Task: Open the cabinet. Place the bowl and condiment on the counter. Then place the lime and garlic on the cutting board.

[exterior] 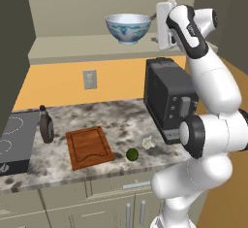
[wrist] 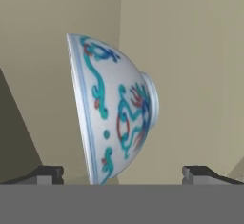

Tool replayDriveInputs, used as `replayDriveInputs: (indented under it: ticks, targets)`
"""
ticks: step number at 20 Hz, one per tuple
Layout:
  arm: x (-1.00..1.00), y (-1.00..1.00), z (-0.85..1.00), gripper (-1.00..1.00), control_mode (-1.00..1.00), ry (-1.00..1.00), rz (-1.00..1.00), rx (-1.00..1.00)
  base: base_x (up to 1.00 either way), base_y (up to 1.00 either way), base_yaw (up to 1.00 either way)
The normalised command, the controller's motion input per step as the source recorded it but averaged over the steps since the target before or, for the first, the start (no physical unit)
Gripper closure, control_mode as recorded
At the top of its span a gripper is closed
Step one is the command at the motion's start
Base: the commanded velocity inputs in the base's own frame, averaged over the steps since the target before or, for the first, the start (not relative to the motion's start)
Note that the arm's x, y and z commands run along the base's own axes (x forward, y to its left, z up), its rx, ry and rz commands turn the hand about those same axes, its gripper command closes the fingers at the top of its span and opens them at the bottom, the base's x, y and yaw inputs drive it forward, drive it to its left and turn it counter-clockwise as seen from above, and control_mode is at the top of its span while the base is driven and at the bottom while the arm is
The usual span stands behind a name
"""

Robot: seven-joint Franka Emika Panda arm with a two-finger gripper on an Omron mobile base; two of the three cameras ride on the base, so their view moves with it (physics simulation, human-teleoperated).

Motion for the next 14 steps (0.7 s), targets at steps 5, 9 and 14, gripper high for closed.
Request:
replayDriveInputs:
  ticks: [5, 9, 14]
  targets:
    - [0.32, 0.00, 0.00, -1.00, -1.00, 0.01, 0.02, 0.00, 0.00, 0.00, 0.00]
    - [0.32, 0.00, 0.00, -1.00, -1.00, 0.03, 0.02, 0.00, 0.00, 0.00, 0.00]
    - [0.37, 0.00, 0.00, -1.00, -1.00, 0.04, 0.02, 0.00, 0.00, 0.00, 0.00]
